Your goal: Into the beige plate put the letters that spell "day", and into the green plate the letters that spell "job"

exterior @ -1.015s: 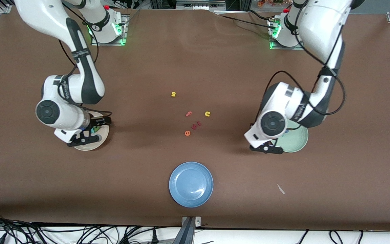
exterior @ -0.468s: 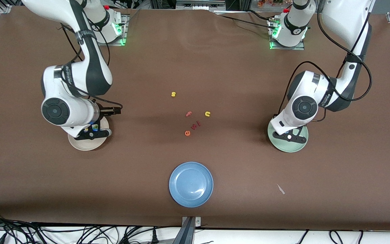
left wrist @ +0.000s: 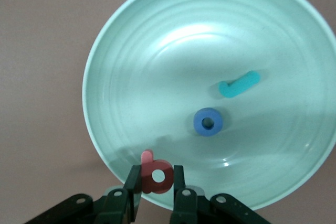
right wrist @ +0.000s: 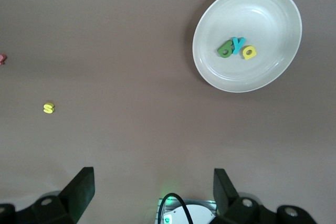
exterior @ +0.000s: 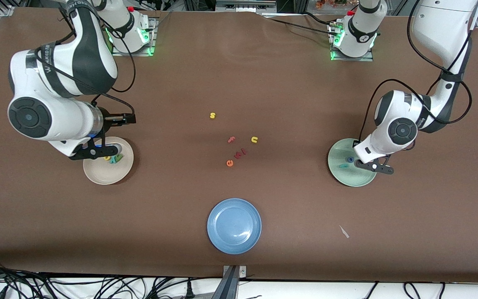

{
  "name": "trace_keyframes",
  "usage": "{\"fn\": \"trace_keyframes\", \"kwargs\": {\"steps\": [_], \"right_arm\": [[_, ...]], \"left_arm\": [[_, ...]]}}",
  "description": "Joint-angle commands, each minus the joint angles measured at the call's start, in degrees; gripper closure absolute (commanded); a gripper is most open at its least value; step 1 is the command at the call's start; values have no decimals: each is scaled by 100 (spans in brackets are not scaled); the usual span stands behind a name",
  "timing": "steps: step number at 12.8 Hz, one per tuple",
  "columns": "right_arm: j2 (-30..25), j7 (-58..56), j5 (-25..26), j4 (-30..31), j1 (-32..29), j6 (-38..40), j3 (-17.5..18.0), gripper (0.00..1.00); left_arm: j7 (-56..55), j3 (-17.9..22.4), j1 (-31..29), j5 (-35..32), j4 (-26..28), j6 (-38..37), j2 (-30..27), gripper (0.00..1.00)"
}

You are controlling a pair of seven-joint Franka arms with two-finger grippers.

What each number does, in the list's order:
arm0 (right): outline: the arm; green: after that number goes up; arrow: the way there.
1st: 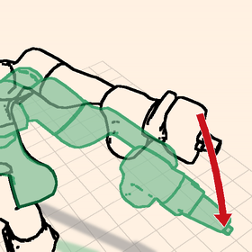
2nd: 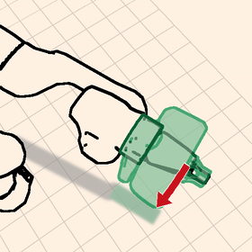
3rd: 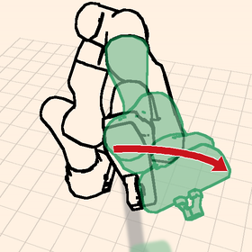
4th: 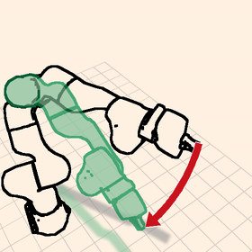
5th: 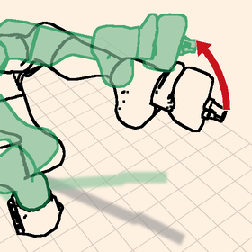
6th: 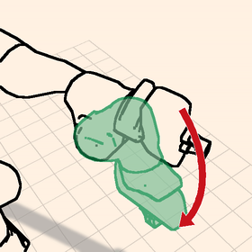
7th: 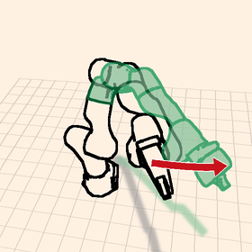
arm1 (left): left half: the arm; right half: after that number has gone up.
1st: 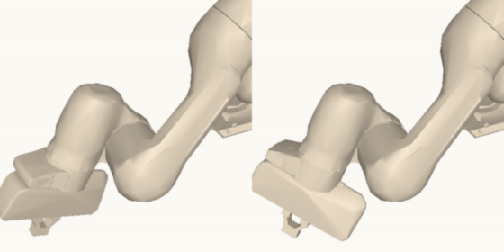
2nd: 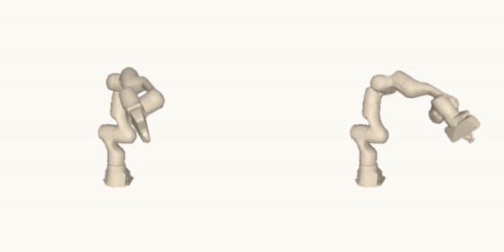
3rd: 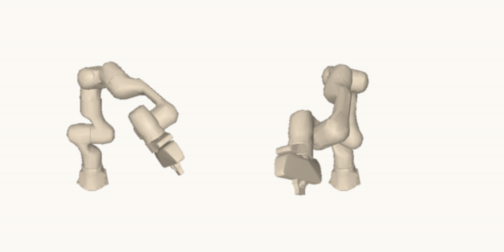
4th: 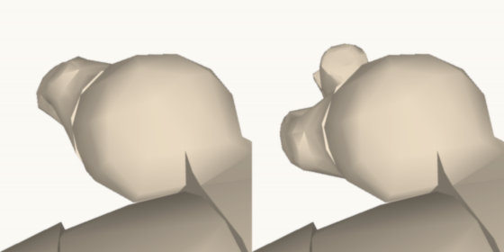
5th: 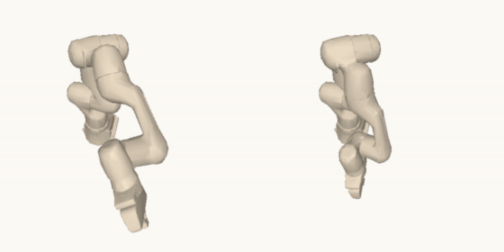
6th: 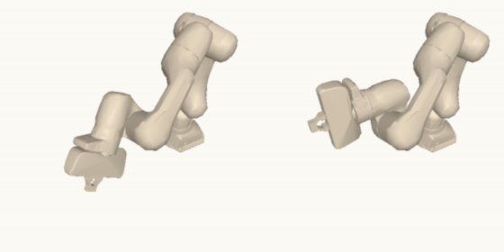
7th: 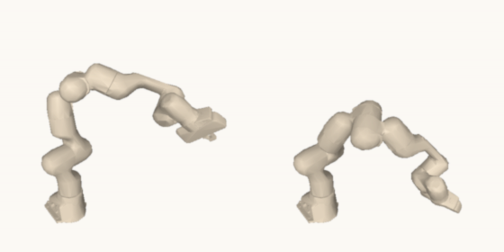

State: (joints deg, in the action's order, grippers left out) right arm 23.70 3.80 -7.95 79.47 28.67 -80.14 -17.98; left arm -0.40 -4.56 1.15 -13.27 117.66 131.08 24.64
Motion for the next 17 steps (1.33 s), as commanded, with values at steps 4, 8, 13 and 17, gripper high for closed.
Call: {"fn": "trace_keyframes", "kwargs": {"steps": [4,8,13,17], "right_arm": [[-32,-2,30,-265,-71,306,31,0],[-340,51,565,-177,-1368,192,1678,0],[-892,60,839,445,-2390,-229,2272,0],[-1921,16,831,1624,-3024,-1119,2632,0]], "left_arm": [[5,-45,51,9,38,85,137,69],[14,-54,78,9,-164,-47,121,0],[40,-439,104,18,-1935,-2220,41,0],[40,-493,131,35,-2634,-2893,-2,0]]}}
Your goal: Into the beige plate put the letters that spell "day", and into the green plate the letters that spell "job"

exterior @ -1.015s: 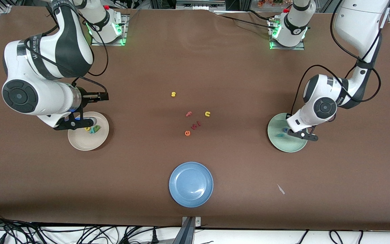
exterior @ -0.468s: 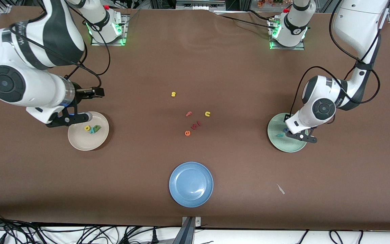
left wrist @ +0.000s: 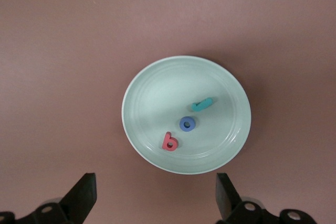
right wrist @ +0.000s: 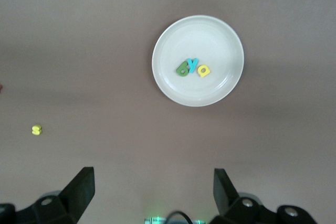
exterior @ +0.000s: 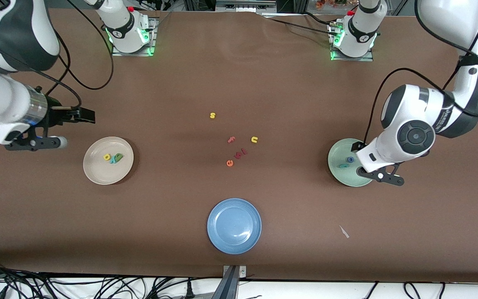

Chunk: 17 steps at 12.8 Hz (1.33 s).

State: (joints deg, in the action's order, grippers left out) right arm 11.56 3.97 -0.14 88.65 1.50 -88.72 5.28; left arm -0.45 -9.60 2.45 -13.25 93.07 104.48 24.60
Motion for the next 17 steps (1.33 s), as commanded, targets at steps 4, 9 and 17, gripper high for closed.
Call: {"fn": "trace_keyframes", "kwargs": {"steps": [4,9,17], "right_arm": [[-927,-80,14,610,-396,145,280,0],[-936,-643,-101,504,-413,-205,43,0],[-1104,-511,-22,451,-299,170,-45,0]], "left_arm": [[54,-24,-69,980,-1051,-1208,-359,0],[63,46,-60,1026,-1371,-1677,-1017,0],[37,90,-535,1809,327,-833,-2750,0]]}}
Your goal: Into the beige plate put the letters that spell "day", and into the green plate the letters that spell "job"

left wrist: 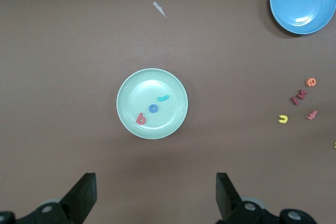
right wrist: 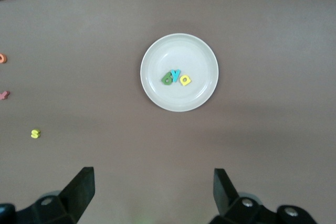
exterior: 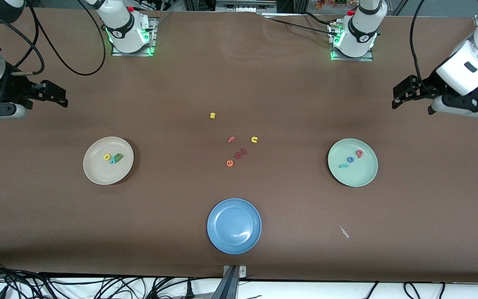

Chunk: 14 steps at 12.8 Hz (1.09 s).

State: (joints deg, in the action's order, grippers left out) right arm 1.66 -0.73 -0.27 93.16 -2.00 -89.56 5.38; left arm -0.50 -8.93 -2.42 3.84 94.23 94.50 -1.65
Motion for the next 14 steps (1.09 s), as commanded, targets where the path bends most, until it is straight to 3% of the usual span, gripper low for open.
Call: {"fn": "trace_keyframes", "kwargs": {"steps": [1,2,8,14], "right_arm": [[-105,-41,9,-17,51,255,-54,0],[-104,-41,79,-78,59,281,-46,0],[-148,143,185,-79,121,720,-54,0],[-140,-330,141,-88,121,353,-151,0]], "left_arm": [[50,31,4,-344,97,-35,-90,0],[50,31,65,-653,-78,-394,6,0],[23,40,13,-419,-229,-494,148,0],[-47,31,-4,-331,-238,-494,148,0]]}}
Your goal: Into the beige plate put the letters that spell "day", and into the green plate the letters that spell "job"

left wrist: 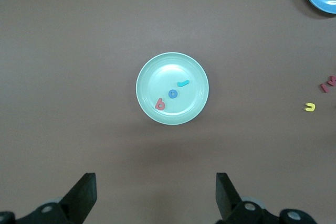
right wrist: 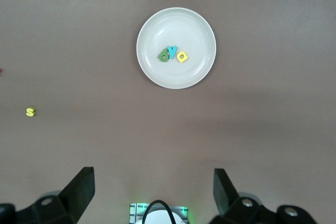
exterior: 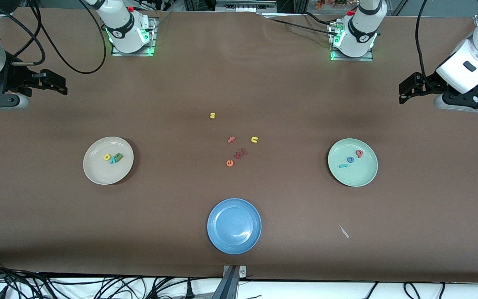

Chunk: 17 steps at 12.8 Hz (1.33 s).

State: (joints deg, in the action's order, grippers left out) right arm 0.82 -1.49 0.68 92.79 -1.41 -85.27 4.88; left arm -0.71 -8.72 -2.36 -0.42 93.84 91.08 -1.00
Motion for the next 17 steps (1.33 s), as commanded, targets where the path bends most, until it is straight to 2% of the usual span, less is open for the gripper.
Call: {"fn": "trace_keyframes", "kwargs": {"steps": [1,4,17], "right_arm": [[-47,-264,81,-42,62,-147,-118,0],[-30,-194,90,-42,53,-183,-163,0],[14,-185,90,-42,71,-139,-163,0]], "left_arm": [[-25,19,-19,95,-200,-152,82,0],[-454,2,-1,270,-427,-178,204,0],[-421,2,-27,209,-437,-267,205,0]]}}
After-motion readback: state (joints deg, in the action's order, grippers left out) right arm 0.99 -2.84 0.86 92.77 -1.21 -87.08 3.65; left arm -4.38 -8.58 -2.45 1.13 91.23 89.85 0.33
